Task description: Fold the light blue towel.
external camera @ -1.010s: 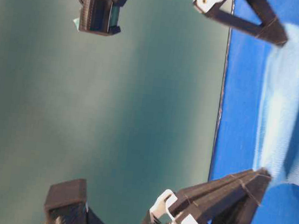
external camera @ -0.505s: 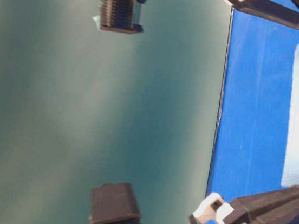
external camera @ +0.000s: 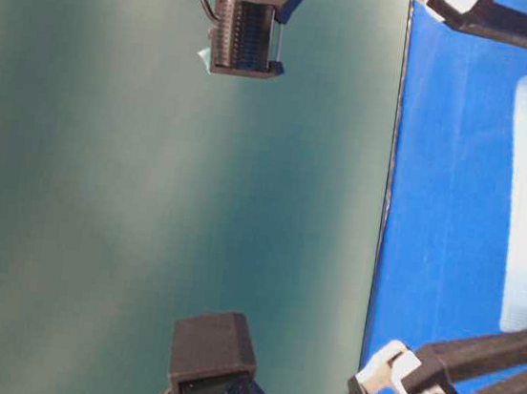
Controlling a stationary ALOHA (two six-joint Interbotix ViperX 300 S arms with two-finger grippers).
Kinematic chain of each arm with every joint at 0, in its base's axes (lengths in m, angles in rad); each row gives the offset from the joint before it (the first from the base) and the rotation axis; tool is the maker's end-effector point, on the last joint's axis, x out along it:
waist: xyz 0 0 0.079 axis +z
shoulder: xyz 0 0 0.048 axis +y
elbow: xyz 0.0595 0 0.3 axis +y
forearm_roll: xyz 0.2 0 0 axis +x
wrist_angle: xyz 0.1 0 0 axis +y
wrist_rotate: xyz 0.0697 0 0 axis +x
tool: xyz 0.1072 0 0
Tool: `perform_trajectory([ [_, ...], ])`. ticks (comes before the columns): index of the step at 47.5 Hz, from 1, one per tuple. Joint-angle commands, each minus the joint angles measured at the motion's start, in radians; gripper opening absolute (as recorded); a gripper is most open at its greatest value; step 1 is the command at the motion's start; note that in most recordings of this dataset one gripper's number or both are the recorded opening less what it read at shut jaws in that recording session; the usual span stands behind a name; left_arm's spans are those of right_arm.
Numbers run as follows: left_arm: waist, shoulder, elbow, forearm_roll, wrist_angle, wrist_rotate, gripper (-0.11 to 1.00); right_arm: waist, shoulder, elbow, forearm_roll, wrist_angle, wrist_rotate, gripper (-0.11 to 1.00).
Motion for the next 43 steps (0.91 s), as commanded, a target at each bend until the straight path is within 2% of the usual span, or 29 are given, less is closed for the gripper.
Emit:
perform_trajectory([
  [1,-0.005,-0.035,-0.017,-0.002,-0.002,0.011,0.39,0.009,-0.012,-0.025,-0.002,-0.003,-0.002,0.38],
  [4,-0.005,-0.054,-0.015,-0.002,0.006,0.015,0.55,0.018,-0.017,-0.034,-0.003,0.003,-0.009,0.56],
  [7,-0.006,-0.081,-0.014,0.0,0.018,0.017,0.64,0.028,-0.026,-0.041,-0.005,0.012,-0.011,0.63],
  [14,-0.005,-0.172,-0.006,0.0,0.078,0.015,0.63,0.058,-0.087,-0.057,-0.006,0.063,-0.011,0.55],
  [23,-0.017,-0.311,0.014,0.0,0.173,0.014,0.63,0.109,-0.202,-0.057,-0.006,0.15,-0.009,0.56],
  [29,-0.023,-0.402,0.052,0.0,0.187,0.014,0.63,0.12,-0.288,-0.04,-0.009,0.186,-0.009,0.56],
  [43,-0.021,-0.653,0.232,0.0,0.124,0.012,0.61,0.112,-0.554,0.11,-0.094,0.176,-0.003,0.56],
])
